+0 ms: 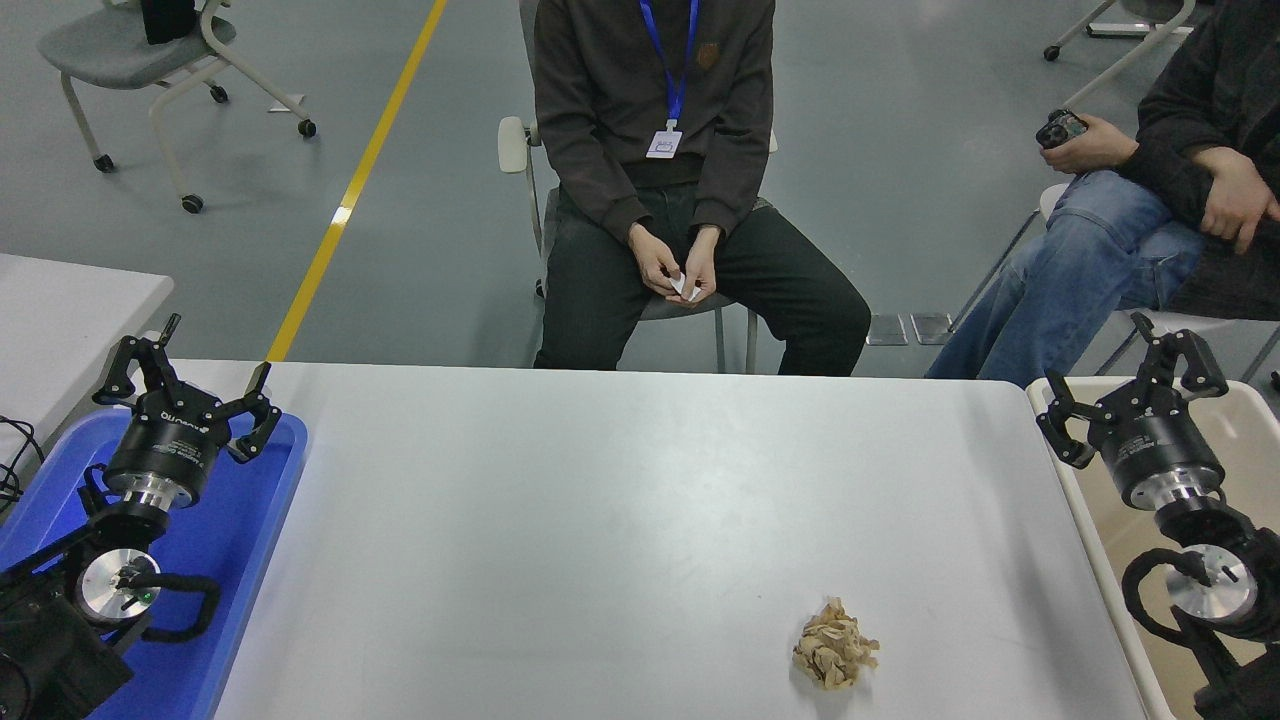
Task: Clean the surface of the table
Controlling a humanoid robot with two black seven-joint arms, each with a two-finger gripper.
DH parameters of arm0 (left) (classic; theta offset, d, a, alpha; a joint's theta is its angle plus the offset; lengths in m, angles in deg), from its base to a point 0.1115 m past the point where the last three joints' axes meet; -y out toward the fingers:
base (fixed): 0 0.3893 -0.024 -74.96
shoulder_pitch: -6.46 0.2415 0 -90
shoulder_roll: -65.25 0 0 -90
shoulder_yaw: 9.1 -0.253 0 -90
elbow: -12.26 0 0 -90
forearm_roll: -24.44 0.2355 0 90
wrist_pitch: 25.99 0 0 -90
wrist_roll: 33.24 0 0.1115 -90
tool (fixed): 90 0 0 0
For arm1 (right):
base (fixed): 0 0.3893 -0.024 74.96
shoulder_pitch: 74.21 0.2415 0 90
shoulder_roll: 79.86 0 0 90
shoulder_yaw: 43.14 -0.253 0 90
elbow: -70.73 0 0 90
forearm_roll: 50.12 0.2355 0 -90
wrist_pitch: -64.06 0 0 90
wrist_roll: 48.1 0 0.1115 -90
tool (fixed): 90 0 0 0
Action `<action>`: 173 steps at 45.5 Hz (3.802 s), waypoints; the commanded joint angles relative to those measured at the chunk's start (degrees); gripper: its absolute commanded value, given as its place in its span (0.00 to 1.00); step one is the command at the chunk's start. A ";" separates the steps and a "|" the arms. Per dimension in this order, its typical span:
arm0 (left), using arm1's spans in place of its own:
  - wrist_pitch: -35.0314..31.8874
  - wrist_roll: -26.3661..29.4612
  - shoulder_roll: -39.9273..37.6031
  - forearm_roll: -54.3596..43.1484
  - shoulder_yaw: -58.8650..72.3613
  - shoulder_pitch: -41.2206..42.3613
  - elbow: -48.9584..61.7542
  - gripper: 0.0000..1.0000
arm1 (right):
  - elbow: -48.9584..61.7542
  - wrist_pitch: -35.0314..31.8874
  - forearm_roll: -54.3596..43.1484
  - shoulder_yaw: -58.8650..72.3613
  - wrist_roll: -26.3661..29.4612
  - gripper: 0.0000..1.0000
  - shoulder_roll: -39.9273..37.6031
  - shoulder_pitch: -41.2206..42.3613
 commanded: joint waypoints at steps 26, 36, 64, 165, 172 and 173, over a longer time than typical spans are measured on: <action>-0.01 -0.08 0.00 0.00 0.00 0.00 -0.04 1.00 | 2.68 0.25 0.11 4.24 -3.07 1.00 3.40 3.06; -0.01 0.01 0.00 0.00 0.00 0.00 0.05 1.00 | 2.15 0.17 0.03 8.46 -2.63 1.00 0.59 3.42; -0.01 0.01 0.00 0.00 0.00 0.00 -0.04 1.00 | 2.59 -0.62 0.38 12.33 -2.98 1.00 -2.84 6.76; -0.01 -0.08 0.00 0.00 0.00 0.00 0.05 1.00 | -34.94 -6.95 -13.94 61.37 45.45 1.00 -20.60 24.24; -0.01 -0.08 0.00 0.00 0.00 0.00 -0.04 1.00 | -33.80 -6.60 -20.27 62.69 45.36 1.00 -18.75 24.25; -0.01 -0.08 0.00 0.00 0.00 0.00 -0.04 1.00 | -33.71 -6.51 -20.97 62.69 45.36 1.00 -18.67 24.16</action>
